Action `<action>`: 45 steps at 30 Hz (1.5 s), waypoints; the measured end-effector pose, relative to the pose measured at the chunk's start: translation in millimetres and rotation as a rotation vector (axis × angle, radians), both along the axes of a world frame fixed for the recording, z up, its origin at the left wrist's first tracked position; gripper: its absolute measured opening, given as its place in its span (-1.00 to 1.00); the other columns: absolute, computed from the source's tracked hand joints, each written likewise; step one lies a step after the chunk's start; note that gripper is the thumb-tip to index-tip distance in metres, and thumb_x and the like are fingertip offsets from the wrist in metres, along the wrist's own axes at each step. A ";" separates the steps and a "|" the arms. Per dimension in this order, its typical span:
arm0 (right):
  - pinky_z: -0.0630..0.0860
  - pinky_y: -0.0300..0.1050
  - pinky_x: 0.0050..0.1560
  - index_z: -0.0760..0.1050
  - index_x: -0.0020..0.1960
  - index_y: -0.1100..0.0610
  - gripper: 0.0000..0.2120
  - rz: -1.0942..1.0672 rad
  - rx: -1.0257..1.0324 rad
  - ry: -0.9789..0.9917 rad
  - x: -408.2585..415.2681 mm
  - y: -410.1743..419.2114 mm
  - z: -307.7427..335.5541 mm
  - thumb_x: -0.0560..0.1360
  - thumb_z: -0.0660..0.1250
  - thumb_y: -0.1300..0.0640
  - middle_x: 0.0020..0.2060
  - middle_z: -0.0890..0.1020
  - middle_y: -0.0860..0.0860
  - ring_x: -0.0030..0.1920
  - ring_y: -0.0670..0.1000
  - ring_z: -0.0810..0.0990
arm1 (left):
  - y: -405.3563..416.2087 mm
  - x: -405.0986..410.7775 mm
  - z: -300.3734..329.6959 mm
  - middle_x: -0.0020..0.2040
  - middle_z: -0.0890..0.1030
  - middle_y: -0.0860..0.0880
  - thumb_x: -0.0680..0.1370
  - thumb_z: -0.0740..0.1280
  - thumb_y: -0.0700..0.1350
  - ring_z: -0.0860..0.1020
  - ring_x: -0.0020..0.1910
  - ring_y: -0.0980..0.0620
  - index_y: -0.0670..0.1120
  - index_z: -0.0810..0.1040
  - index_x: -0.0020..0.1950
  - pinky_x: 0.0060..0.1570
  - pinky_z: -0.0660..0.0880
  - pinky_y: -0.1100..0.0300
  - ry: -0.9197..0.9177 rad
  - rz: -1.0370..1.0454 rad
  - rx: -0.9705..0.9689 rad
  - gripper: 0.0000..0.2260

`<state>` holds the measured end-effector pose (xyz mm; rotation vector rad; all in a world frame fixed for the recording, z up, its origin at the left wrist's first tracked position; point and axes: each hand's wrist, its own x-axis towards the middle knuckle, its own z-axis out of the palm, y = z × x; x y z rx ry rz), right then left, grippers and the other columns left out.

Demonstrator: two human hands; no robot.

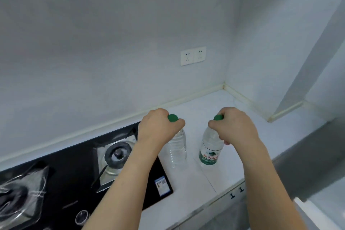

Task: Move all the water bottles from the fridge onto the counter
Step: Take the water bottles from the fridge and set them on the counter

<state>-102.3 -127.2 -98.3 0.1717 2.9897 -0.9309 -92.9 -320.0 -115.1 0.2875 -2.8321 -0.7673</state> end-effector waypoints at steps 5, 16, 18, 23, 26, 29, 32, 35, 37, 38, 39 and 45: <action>0.59 -0.06 -0.15 0.48 -0.16 0.05 -0.87 0.201 0.011 0.012 -26.2 -39.8 -10.2 0.34 0.34 0.02 -0.29 0.61 0.03 -0.26 0.12 0.64 | -39.8 13.2 -4.4 -0.43 0.39 -0.02 0.37 0.32 0.11 0.39 -0.40 -0.07 -0.12 0.33 -0.38 -0.45 0.23 0.20 0.006 0.175 -0.004 -0.66; 0.39 -0.16 -0.29 0.46 -0.15 0.05 -0.89 0.548 0.019 0.092 -28.7 -141.1 -22.4 0.37 0.31 0.04 -0.27 0.58 0.01 -0.28 0.14 0.60 | -115.1 72.6 -10.3 -0.48 0.29 0.02 0.38 0.33 0.07 0.26 -0.48 0.01 -0.10 0.26 -0.40 -0.48 0.20 0.25 0.020 0.480 -0.034 -0.65; 0.39 -0.17 -0.30 0.46 -0.15 0.05 -0.88 0.594 0.004 0.087 -21.7 -160.9 -24.6 0.36 0.32 0.03 -0.26 0.60 0.02 -0.28 0.14 0.60 | -128.4 89.1 -11.5 -0.48 0.31 0.01 0.38 0.33 0.08 0.29 -0.48 -0.01 -0.10 0.28 -0.39 -0.47 0.23 0.24 0.019 0.523 -0.028 -0.65; 0.49 -0.15 -0.27 0.49 -0.13 0.05 -0.86 0.701 0.000 0.084 7.6 -213.8 -26.5 0.36 0.34 0.02 -0.25 0.60 0.03 -0.27 0.13 0.61 | -169.3 137.2 -11.1 -0.51 0.33 0.02 0.38 0.34 0.08 0.31 -0.50 0.00 -0.10 0.30 -0.42 -0.47 0.23 0.26 0.028 0.622 0.008 -0.65; 0.48 -0.15 -0.29 0.49 -0.14 0.06 -0.85 0.751 0.011 0.102 32.1 -246.5 -24.7 0.36 0.34 0.01 -0.27 0.60 0.05 -0.27 0.14 0.61 | -196.7 169.9 -9.5 -0.51 0.36 0.03 0.38 0.34 0.08 0.36 -0.49 0.00 -0.11 0.33 -0.42 -0.45 0.28 0.24 0.034 0.670 0.002 -0.66; 0.40 -0.18 -0.36 0.49 -0.13 0.07 -0.84 0.797 0.021 0.114 54.8 -275.8 -24.2 0.38 0.35 0.00 -0.27 0.58 0.02 -0.28 0.09 0.58 | -222.0 201.7 -8.0 -0.50 0.37 0.02 0.39 0.34 0.09 0.37 -0.49 0.01 -0.11 0.34 -0.40 -0.45 0.31 0.22 0.031 0.724 -0.010 -0.66; 0.43 -0.16 -0.33 0.49 -0.13 0.06 -0.84 0.848 0.025 0.131 82.2 -312.8 -22.3 0.39 0.35 -0.01 -0.29 0.58 0.01 -0.28 0.08 0.57 | -252.6 239.0 -8.2 -0.49 0.37 0.03 0.39 0.33 0.10 0.36 -0.49 0.03 -0.11 0.33 -0.40 -0.45 0.27 0.22 0.043 0.799 -0.023 -0.65; 0.52 -0.09 -0.27 0.49 -0.13 0.07 -0.84 0.881 0.029 0.153 108.3 -346.3 -23.6 0.39 0.34 -0.01 -0.28 0.57 0.00 -0.28 0.09 0.59 | -276.2 270.6 -4.9 -0.48 0.39 0.02 0.39 0.34 0.10 0.38 -0.46 -0.01 -0.11 0.34 -0.39 -0.47 0.26 0.23 0.038 0.852 -0.057 -0.65; 0.57 -0.03 -0.23 0.48 -0.15 0.06 -0.86 0.906 0.021 0.159 127.9 -368.4 -25.1 0.39 0.33 0.00 -0.30 0.57 0.00 -0.31 0.11 0.60 | -293.1 291.7 -2.1 -0.48 0.38 0.01 0.39 0.35 0.10 0.39 -0.44 -0.04 -0.11 0.32 -0.40 -0.47 0.22 0.22 0.033 0.886 -0.057 -0.64; 0.59 -0.01 -0.22 0.48 -0.16 0.06 -0.86 0.930 0.022 0.166 141.3 -385.8 -26.2 0.39 0.33 0.00 -0.31 0.57 0.00 -0.32 0.10 0.60 | -306.2 308.0 -0.9 -0.49 0.37 0.01 0.39 0.36 0.09 0.38 -0.44 -0.04 -0.11 0.31 -0.41 -0.47 0.21 0.22 0.037 0.909 -0.047 -0.63; 0.60 0.00 -0.22 0.48 -0.16 0.06 -0.86 0.943 0.024 0.173 149.3 -395.5 -26.3 0.39 0.33 0.00 -0.31 0.57 0.00 -0.33 0.10 0.60 | -313.9 317.6 -0.5 -0.49 0.36 0.00 0.39 0.36 0.09 0.38 -0.45 -0.04 -0.11 0.30 -0.42 -0.47 0.22 0.21 0.037 0.920 -0.046 -0.63; 0.47 -0.11 -0.27 0.51 -0.14 0.07 -0.84 1.013 0.018 0.192 203.6 -460.0 -21.2 0.39 0.34 -0.01 -0.27 0.57 -0.02 -0.23 0.06 0.55 | -364.1 382.0 -3.6 -0.47 0.34 -0.02 0.39 0.33 0.09 0.32 -0.47 -0.04 -0.13 0.28 -0.39 -0.45 0.25 0.21 0.029 1.003 -0.053 -0.63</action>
